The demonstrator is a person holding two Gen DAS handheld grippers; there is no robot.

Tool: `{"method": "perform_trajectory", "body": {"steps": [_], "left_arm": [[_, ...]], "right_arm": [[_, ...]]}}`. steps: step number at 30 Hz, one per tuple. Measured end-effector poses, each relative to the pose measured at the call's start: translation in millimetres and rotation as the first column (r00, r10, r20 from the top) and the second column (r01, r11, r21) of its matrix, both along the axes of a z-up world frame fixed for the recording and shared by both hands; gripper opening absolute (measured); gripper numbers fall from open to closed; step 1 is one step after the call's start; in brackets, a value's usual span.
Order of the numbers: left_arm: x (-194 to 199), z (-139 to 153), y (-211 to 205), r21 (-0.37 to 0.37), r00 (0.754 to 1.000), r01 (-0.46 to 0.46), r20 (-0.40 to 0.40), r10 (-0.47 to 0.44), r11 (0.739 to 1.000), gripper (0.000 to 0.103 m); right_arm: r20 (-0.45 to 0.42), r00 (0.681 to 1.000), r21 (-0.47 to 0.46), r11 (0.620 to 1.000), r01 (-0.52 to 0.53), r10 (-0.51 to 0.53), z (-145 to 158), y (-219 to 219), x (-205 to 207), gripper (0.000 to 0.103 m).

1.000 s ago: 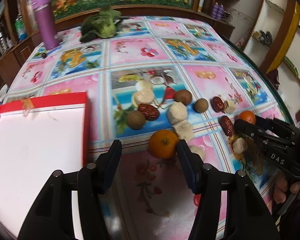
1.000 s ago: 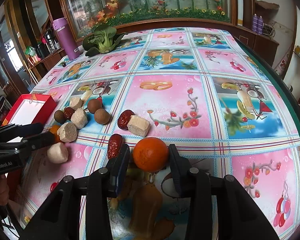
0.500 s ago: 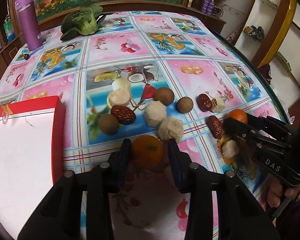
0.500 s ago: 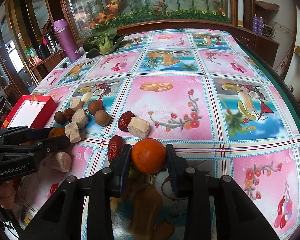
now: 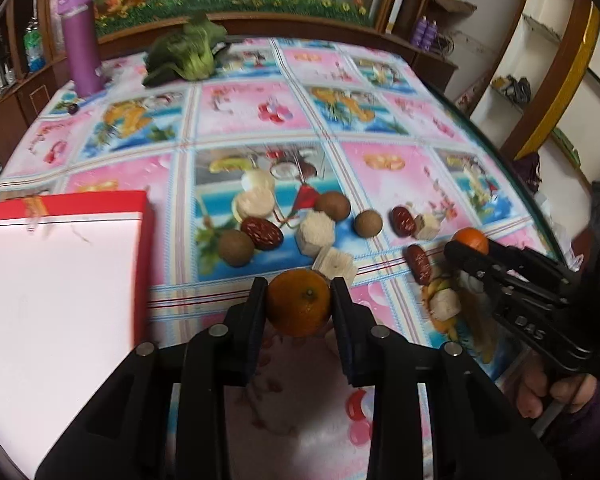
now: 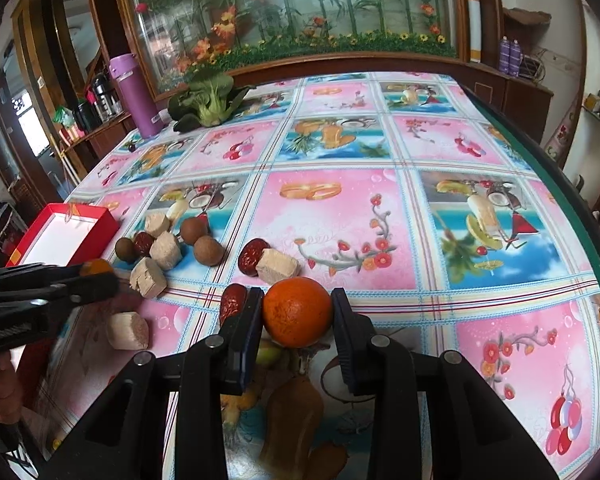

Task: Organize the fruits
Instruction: 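Carry the orange onto the tray with the right tool while the left tool places its orange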

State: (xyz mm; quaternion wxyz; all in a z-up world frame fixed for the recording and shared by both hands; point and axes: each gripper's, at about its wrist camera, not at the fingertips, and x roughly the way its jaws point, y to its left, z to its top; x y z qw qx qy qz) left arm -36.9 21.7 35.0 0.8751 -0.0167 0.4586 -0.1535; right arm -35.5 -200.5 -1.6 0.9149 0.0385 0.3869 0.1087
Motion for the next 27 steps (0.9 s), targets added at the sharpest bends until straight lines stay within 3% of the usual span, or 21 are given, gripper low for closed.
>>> {"method": "perform_trajectory", "body": {"steps": [5,10,16,20,22,27], "left_arm": [[-25.8,37.4,34.4,-0.002,0.993,-0.078,0.091,0.078,0.997,0.033],[-38.3,54.5,109.5,0.032,0.963,-0.248,0.120,0.242,0.968,0.034],[-25.5,37.0,200.6,0.114,0.904,-0.426,0.061,0.422,0.897,0.034],[-8.2,15.2,237.8,0.147,0.872,-0.485,0.012,0.489,0.862,0.034],[-0.9,5.4,248.0,0.154,0.861,-0.501,-0.007,0.508,0.852,0.034],[10.0,-8.9,255.3,0.137,0.859,-0.499,-0.056,0.510,0.856,0.034]], "right_arm": [[-0.009,1.000,0.118,0.993,-0.028,0.029,14.3,16.3,-3.1,0.033],[-0.019,0.979,0.155,0.968,-0.199,0.205,37.8,97.7,7.7,0.033],[-0.062,0.928,0.078,0.928,-0.363,0.368,37.1,217.5,25.9,0.032],[-0.091,0.911,0.025,0.915,-0.403,0.403,24.6,281.0,37.3,0.032],[-0.122,0.909,0.020,0.916,-0.400,0.399,17.7,296.8,45.1,0.032],[-0.169,0.907,-0.023,0.919,-0.394,0.384,2.9,314.6,55.4,0.033]]}}
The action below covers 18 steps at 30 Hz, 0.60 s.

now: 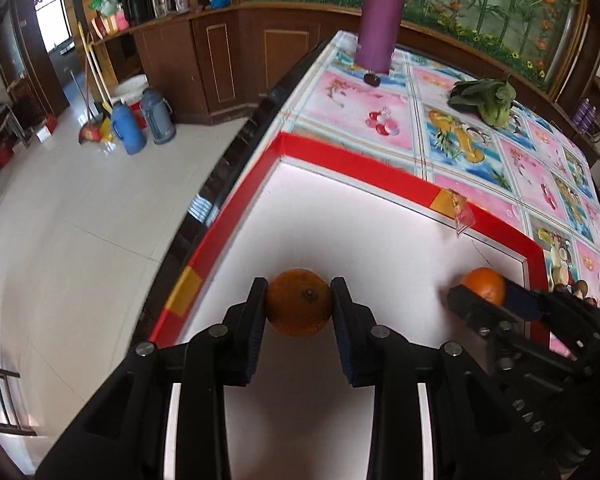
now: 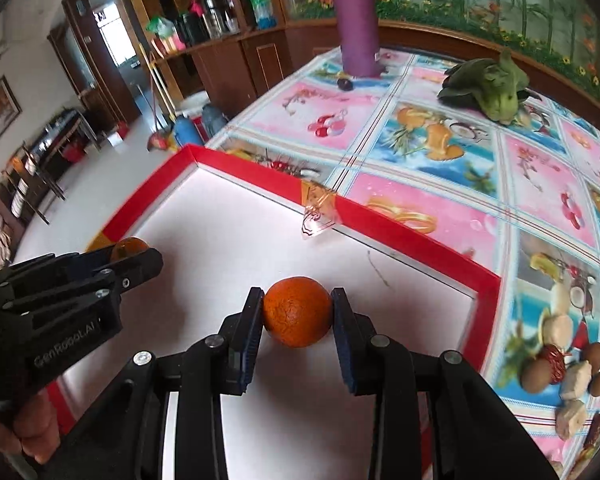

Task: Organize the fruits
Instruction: 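Carry the orange onto the tray with the right tool while the left tool places its orange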

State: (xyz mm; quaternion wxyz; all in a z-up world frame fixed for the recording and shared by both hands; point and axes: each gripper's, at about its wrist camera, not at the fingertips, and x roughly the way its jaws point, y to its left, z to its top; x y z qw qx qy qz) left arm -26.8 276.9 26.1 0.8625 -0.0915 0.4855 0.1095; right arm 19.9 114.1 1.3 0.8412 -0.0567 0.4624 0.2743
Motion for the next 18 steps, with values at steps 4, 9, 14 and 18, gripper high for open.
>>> {"method": "perform_trajectory", "body": {"steps": [4,9,14,18], "left_arm": [[2.5,-3.7,-0.4,-0.015,1.000,-0.008,-0.002,0.008,1.000,0.035],[-0.5,-4.5,-3.7,-0.007,1.000,-0.004,-0.022,0.004,1.000,0.050],[-22.6,13.9,-12.9,0.050,0.999,-0.017,0.046,0.015,0.999,0.061],[-49.2,38.1,-37.9,0.102,0.990,0.015,0.138,-0.029,0.995,0.068]], "right_arm": [[0.000,1.000,-0.027,1.000,0.010,-0.010,0.2,6.8,-1.5,0.034],[-0.017,1.000,-0.060,0.998,-0.001,0.000,0.8,11.4,-1.7,0.043],[0.004,1.000,0.034,0.999,0.031,-0.031,19.9,-19.9,-8.8,0.047],[0.052,0.996,0.148,0.987,0.065,-0.073,47.0,-81.3,-27.6,0.058]]}}
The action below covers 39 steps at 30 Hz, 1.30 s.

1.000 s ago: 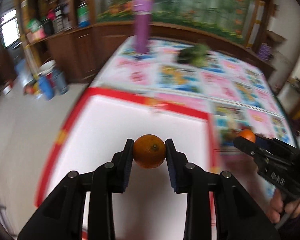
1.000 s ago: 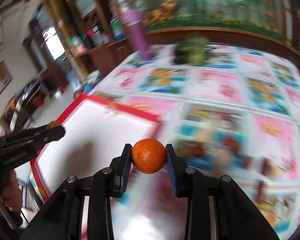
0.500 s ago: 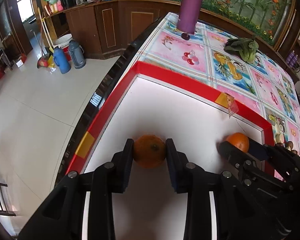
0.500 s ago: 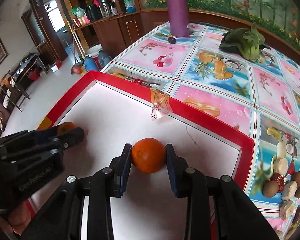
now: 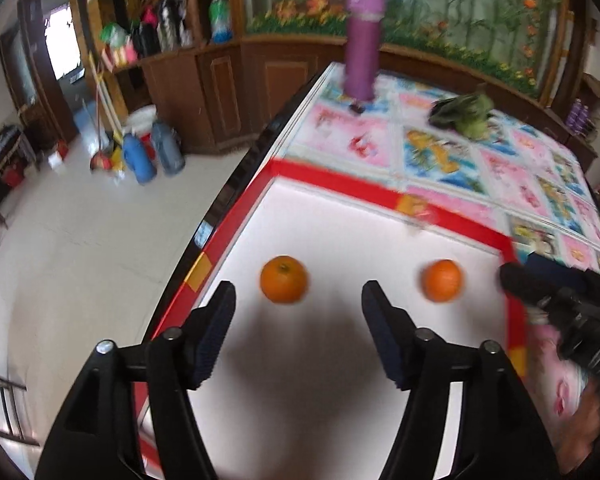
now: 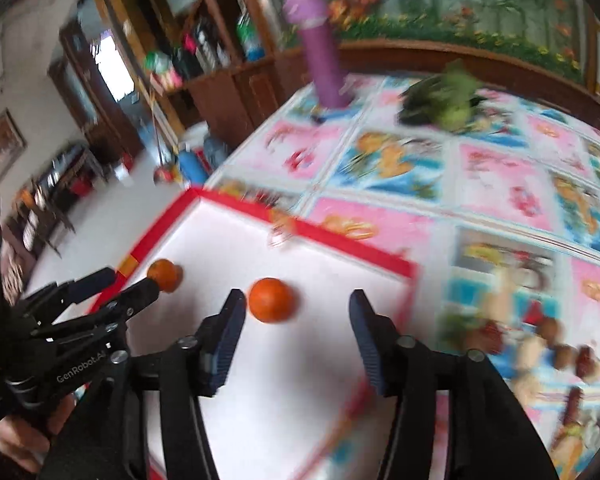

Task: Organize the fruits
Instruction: 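Carry the orange onto the tray with the right tool while the left tool places its orange, then grasp a beige pastry with the left tool while the right tool grasps another pastry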

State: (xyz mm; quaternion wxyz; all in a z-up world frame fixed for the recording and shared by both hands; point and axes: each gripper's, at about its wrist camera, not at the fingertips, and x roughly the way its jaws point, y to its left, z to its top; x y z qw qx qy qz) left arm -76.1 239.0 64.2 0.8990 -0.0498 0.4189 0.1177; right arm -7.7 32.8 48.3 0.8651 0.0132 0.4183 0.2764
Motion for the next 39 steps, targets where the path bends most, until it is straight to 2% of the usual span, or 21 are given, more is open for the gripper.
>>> {"method": "perform_trajectory", "body": {"steps": [3,6,9,11,17,19,20,23,27,33,35,39], "left_arm": [[-18.3,12.8,-28.7,0.013,0.995,0.076,0.055,-0.077,0.997,0.071],[-33.5,17.7,-66.8,-0.001,0.978,0.187,0.090,-0.186,0.982,0.073],[-40.1,13.6,-112.7,-0.016,0.941,0.329,0.095,-0.326,0.944,0.073],[-40.5,7.6,-140.6,-0.024,0.917,0.392,0.089,-0.388,0.920,0.073],[-27.2,-11.9,-206.9,-0.019,0.868,0.495,0.043,-0.494,0.869,0.073],[-24.8,-16.2,-223.9,-0.007,0.850,0.526,0.029,-0.526,0.850,0.073],[-20.7,-18.9,-230.9,-0.009,0.836,0.548,0.020,-0.548,0.836,0.073],[-10.1,-27.2,-242.5,-0.009,0.817,0.576,-0.004,-0.576,0.817,0.073],[3.1,-36.6,-247.2,-0.025,0.808,0.587,-0.032,-0.588,0.809,0.072],[15.2,-48.1,-252.2,-0.070,0.791,0.604,-0.062,-0.608,0.794,0.057],[18.3,-51.9,-253.6,-0.096,0.788,0.606,-0.066,-0.612,0.790,0.055],[19.7,-57.6,-257.5,-0.099,0.781,0.612,-0.079,-0.619,0.785,0.044]], "right_arm": [[0.042,0.997,0.051,0.997,0.055,-0.057,14.0,-59.2,-17.3,0.060],[0.072,0.990,0.059,0.991,0.118,-0.123,17.4,-118.1,-35.9,0.063],[0.065,0.980,0.025,0.982,0.188,-0.189,5.0,-167.0,-54.1,0.063],[0.055,0.975,-0.007,0.976,0.216,-0.215,-7.3,-191.3,-67.8,0.063],[0.048,0.976,-0.060,0.975,0.214,-0.211,-28.4,-206.5,-81.9,0.063],[0.046,0.978,-0.058,0.977,0.205,-0.203,-31.4,-204.1,-81.1,0.058],[0.039,0.980,-0.058,0.979,0.195,-0.193,-33.6,-201.2,-78.1,0.052],[0.022,0.980,-0.070,0.977,0.200,-0.199,-42.1,-204.3,-73.8,0.043],[0.012,0.974,-0.084,0.970,0.228,-0.228,-49.7,-206.5,-68.1,0.042],[-0.028,0.971,-0.092,0.968,0.233,-0.236,-57.2,-205.6,-61.4,0.032],[-0.028,0.972,-0.098,0.968,0.231,-0.235,-56.7,-204.1,-61.6,0.031],[-0.029,0.970,-0.107,0.966,0.237,-0.241,-56.7,-202.2,-60.6,0.031]]}}
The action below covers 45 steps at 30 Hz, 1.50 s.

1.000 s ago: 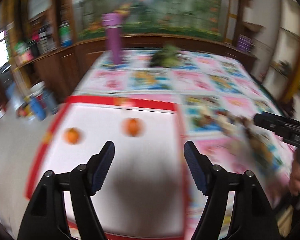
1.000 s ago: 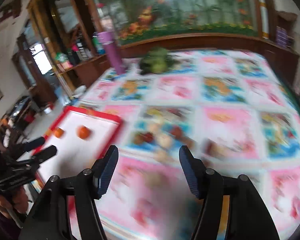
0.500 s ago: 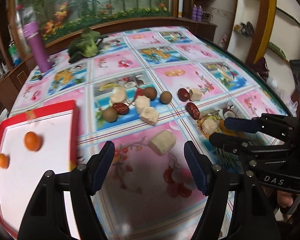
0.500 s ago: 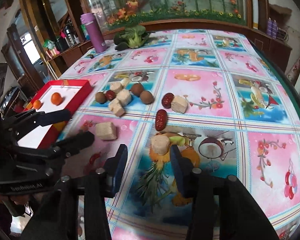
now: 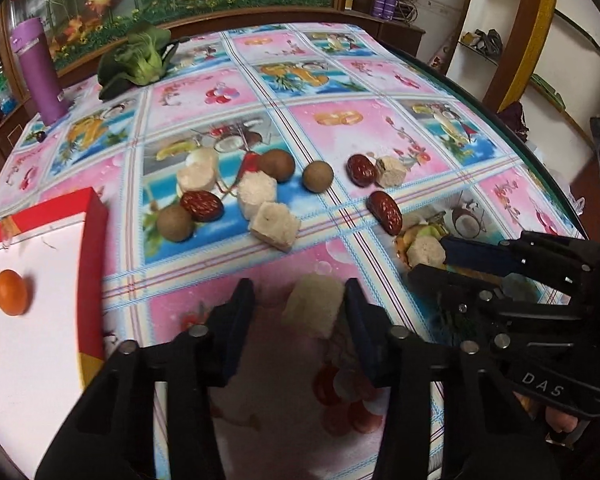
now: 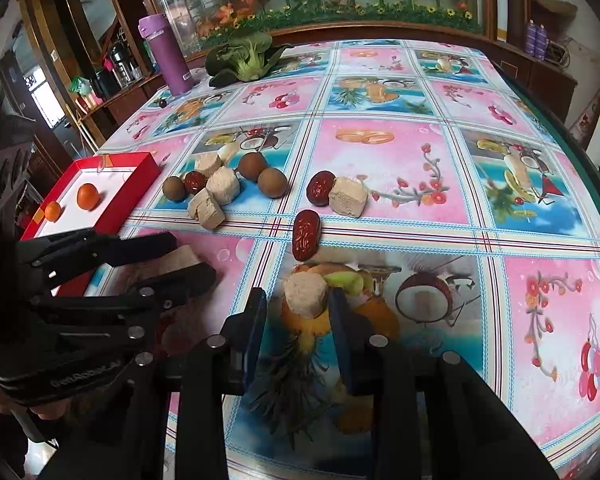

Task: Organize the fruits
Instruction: 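Grasp a beige pastry with the left tool while the right tool grasps another pastry, then lower the pastry onto the tray with the left tool while the right tool places its pastry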

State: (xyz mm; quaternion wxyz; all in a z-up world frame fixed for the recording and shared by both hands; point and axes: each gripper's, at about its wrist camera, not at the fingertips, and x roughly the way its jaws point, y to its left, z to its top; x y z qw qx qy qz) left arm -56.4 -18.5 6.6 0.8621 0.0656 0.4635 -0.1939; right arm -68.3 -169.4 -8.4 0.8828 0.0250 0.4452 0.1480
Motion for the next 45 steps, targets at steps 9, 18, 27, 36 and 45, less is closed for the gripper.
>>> {"method": "perform_trajectory", "body": {"steps": [9,18,27,36,45], "left_arm": [[-5.5,1.1,-1.4,-0.017,1.000,-0.002,0.002,0.003,1.000,0.029],[-21.6,23.0,17.0,-0.051,0.994,-0.093,0.050,0.096,0.994,0.029],[-55.8,69.8,83.9,-0.009,0.917,-0.328,0.239,0.320,0.945,0.029],[-71.2,68.8,171.3,0.021,0.803,-0.549,0.291,0.521,0.835,0.029],[-73.3,54.6,222.2,0.023,0.746,-0.636,0.273,0.608,0.771,0.029]], "right_arm": [[-0.001,1.000,-0.019,1.000,0.022,-0.022,-0.3,0.7,2.1,0.020],[0.007,1.000,0.031,0.999,0.028,-0.029,6.1,2.7,-2.7,0.019],[0.101,0.986,0.045,0.989,-0.138,0.133,40.6,73.6,-11.7,0.019],[0.088,0.947,0.063,0.947,-0.315,0.309,42.0,180.0,-3.2,0.019],[0.053,0.922,0.033,0.922,-0.385,0.383,27.9,236.9,3.0,0.019]]}}
